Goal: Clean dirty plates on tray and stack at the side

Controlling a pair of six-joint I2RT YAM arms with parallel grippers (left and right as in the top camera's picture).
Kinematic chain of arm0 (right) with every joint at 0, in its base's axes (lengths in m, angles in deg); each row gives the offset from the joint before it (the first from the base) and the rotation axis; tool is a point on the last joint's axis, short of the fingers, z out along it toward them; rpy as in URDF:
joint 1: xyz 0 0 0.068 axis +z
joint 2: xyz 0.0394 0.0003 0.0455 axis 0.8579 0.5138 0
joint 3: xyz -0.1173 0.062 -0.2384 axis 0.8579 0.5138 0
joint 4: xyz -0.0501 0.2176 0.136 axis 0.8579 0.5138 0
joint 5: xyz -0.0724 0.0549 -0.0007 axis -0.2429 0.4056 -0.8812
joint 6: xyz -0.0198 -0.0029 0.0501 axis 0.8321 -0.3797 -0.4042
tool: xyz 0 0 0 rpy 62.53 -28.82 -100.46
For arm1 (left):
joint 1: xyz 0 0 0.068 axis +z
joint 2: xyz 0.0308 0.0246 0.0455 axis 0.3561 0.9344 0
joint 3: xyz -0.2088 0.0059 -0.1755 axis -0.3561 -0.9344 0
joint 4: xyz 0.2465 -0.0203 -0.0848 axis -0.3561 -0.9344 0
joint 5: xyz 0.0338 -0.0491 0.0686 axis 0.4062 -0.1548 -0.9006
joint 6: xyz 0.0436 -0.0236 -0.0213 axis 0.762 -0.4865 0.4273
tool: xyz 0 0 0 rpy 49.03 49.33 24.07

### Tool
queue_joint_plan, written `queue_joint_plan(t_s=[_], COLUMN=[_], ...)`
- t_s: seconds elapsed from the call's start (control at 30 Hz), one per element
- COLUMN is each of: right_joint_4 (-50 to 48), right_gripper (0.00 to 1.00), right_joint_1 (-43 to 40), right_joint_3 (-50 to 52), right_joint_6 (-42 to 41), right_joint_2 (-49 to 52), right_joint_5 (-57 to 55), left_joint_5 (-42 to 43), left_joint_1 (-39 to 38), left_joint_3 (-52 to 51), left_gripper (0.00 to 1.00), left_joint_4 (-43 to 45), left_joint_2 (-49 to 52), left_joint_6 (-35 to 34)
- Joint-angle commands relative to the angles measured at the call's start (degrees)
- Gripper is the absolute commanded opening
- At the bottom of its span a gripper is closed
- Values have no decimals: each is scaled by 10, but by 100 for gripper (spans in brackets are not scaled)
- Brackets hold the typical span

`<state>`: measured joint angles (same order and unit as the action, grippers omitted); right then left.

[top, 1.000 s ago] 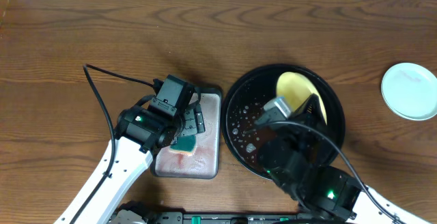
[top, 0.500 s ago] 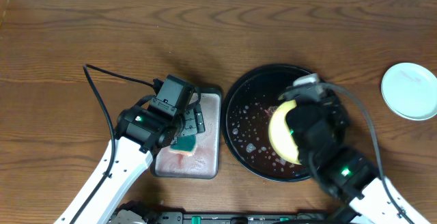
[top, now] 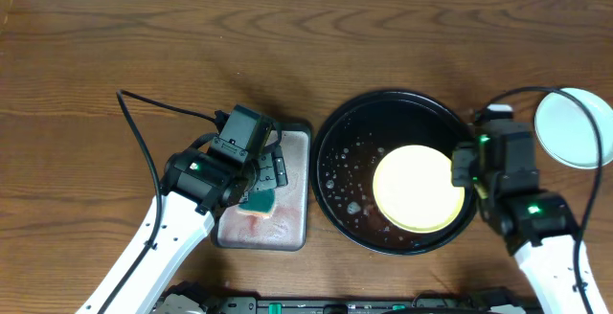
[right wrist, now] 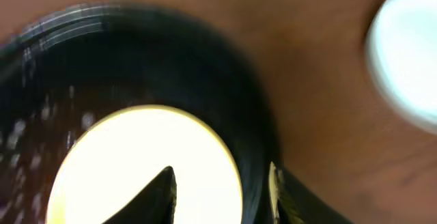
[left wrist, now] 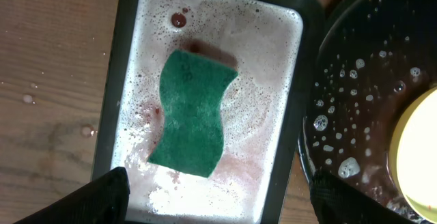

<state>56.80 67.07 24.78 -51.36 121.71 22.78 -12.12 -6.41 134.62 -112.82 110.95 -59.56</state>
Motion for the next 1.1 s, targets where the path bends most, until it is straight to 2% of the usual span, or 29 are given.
queue_joint_plan(t_s=[0.0, 0.17, 0.53, 0.57, 0.6, 0.63, 0.67, 0.83, 1.07], right_joint_4=[51, 85, 56, 49, 42, 34, 30, 23, 21], right_gripper=[47, 47, 38, 35, 25, 7, 1, 1, 1], right_joint_1=[-78, -141, -162, -163, -163, -163, -163, -163, -162], right_joint_3=[-5, 9, 18, 18, 18, 18, 18, 9, -1], right_joint_6=[-45, -44, 17, 17, 17, 17, 17, 17, 52], right_joint_2=[30, 114, 286, 299, 311, 320, 325, 307, 193], right_joint_5=[155, 160, 214, 214, 217, 221, 223, 231, 260], left_joint_5=[1, 1, 1, 1, 1, 1, 1, 1, 1], left_joint_1=[3, 3, 3, 3, 3, 3, 3, 2, 3], left_joint_3=[3, 3, 3, 3, 3, 3, 3, 3, 3], left_gripper=[85, 85, 85, 85, 85, 85, 85, 85, 85], left_joint_4=[-2, -2, -2, -2, -2, -2, -2, -2, -2], left_joint_2=[0, 0, 0, 0, 0, 0, 0, 0, 0], left_joint_6=[-1, -1, -1, -1, -1, -1, -1, -1, -1])
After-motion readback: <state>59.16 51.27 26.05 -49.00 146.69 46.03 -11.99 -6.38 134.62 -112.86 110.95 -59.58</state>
